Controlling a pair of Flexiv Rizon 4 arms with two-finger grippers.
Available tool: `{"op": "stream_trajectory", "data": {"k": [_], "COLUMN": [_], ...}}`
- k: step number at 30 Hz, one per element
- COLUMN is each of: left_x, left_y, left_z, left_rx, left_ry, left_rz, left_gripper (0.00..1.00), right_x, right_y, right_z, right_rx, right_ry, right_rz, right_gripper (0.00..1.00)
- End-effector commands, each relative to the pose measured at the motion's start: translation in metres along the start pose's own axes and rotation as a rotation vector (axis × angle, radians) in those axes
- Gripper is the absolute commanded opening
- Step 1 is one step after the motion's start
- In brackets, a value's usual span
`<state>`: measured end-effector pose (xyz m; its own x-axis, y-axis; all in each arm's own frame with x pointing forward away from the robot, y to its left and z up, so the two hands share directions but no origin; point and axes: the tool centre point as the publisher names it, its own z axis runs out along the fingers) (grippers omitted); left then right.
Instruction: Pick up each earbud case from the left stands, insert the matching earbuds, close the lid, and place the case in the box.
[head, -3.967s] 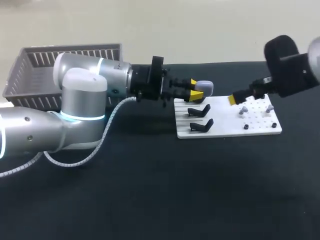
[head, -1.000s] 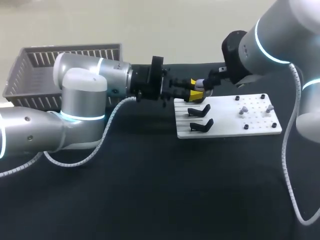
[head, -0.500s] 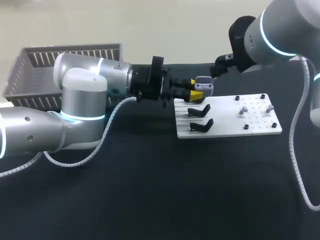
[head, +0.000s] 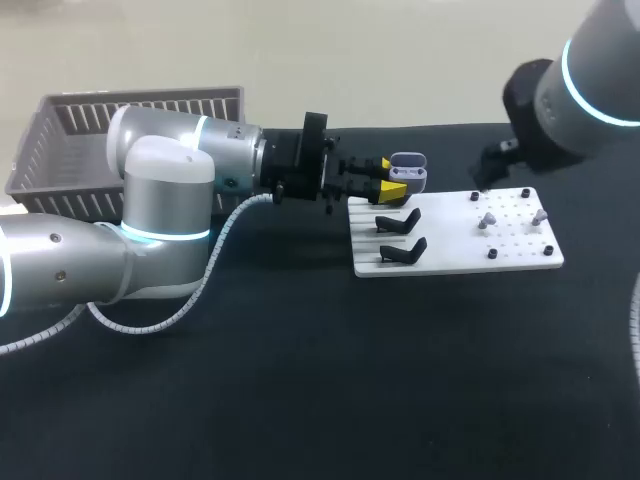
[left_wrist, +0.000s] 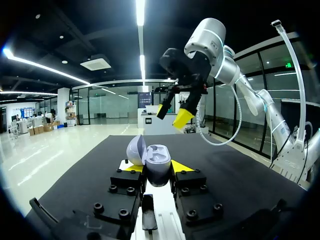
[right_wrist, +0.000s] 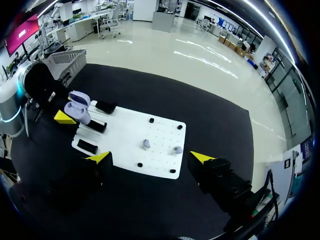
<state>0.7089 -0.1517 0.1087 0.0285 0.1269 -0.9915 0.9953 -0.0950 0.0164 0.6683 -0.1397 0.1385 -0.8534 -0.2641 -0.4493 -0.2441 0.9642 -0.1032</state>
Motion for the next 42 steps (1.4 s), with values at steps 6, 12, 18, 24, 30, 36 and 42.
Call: {"op": "stream_trajectory", "data": {"k": [6, 12, 18, 24, 30, 36, 42], "left_x": [0.000, 0.000, 0.000, 0.000, 0.000, 0.000, 0.000], "left_y": [0.000, 0.000, 0.000, 0.000, 0.000, 0.000, 0.000], "left_z": [0.000, 0.000, 0.000, 0.000, 0.000, 0.000, 0.000], "left_rx": [0.000, 0.000, 0.000, 0.000, 0.000, 0.000, 0.000], "left_ry": [-0.001, -0.001, -0.001, -0.001, -0.001, -0.001, -0.001], "left_rz": [0.000, 0.000, 0.000, 0.000, 0.000, 0.000, 0.000], "left_gripper": [0.00, 0.00, 0.00, 0.00, 0.00, 0.00, 0.00], "right_x": [0.015, 0.023, 0.028, 0.030, 0.031, 0.032, 0.032], "right_y": [-0.026, -0.031, -0.034, -0.039, -0.046, -0.051, -0.057], "right_z": [0.024, 0.041, 0.060, 0.072, 0.084, 0.094, 0.102], "right_rx": [-0.004, -0.032, -0.042, -0.029, -0.016, -0.011, 0.003], "right_ry": [0.163, 0.210, 0.253, 0.282, 0.307, 0.329, 0.342], "right_rz": [-0.073, -0.140, -0.178, -0.180, -0.183, -0.191, -0.199], "right_gripper": [1.00, 0.87, 0.65, 0.47, 0.49, 0.50, 0.50]}}
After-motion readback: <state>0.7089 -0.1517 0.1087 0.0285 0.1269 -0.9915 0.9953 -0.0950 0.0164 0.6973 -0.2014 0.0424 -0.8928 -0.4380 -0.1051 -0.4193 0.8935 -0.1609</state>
